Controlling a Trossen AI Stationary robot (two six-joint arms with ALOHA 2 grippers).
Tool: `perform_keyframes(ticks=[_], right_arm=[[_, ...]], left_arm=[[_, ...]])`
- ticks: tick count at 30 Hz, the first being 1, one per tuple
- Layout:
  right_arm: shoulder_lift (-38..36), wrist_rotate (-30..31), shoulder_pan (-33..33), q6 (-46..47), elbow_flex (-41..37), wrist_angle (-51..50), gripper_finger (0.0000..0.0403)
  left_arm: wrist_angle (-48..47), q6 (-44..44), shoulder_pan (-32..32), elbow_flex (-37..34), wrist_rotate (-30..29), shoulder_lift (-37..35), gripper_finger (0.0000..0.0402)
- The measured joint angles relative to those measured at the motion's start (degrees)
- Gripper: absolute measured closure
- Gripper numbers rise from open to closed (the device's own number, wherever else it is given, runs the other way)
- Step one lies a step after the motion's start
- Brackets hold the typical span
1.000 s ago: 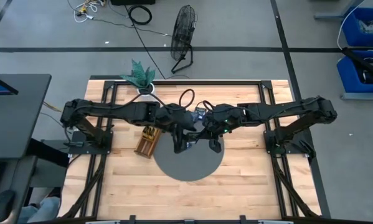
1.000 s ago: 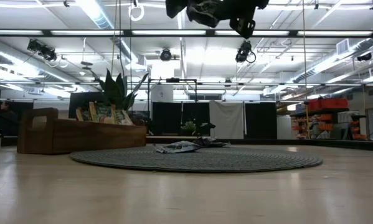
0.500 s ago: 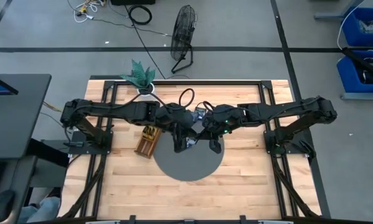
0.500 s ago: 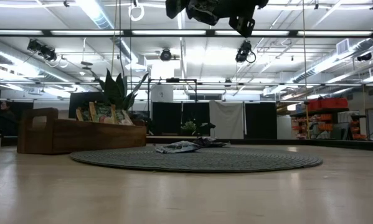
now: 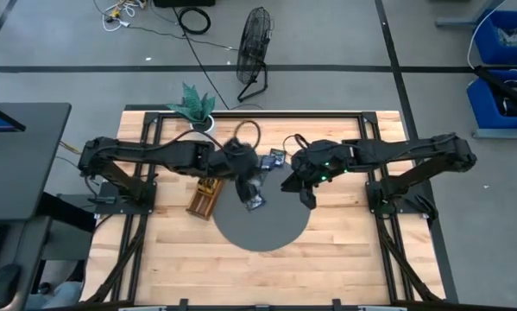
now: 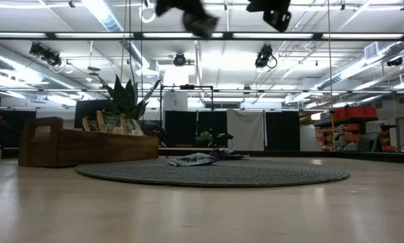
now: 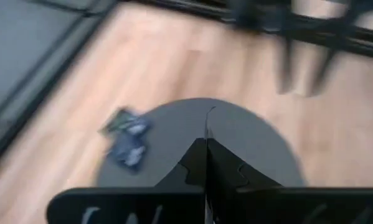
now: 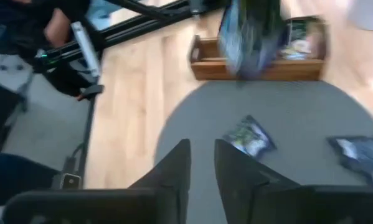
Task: Pick & Place Tea
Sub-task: Put the purple tea bag into the bottom section of the wooden organizer
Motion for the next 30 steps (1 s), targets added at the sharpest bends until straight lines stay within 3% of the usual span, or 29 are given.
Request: perform_keyframes(ticks=[8, 14, 20, 30], right_arm=[[-3.86, 12.33, 0.65, 3.03, 0.00, -6.94, 0.0303], [-3.86, 13.85, 0.78, 2.78, 0.00, -7.47, 0.0309], [-3.83, 13.86, 0.76, 1.48, 0.00, -6.05, 0.0316], [-3.83, 13.74, 0.76, 1.45, 0.00, -5.20, 0.0319]], left_arm=[[-16.64, -20.99, -6.06, -0.39, -25.27, -4.53, 0.0400], [-22.62, -35.43, -17.90, -0.44, -40.48, -5.62, 0.0400], [-39.56, -64.10, -22.78, -3.00, -42.00, -5.19, 0.0401], [-39.17, -91.85, -26.91, -20.69, -43.08, -4.84, 0.0401]])
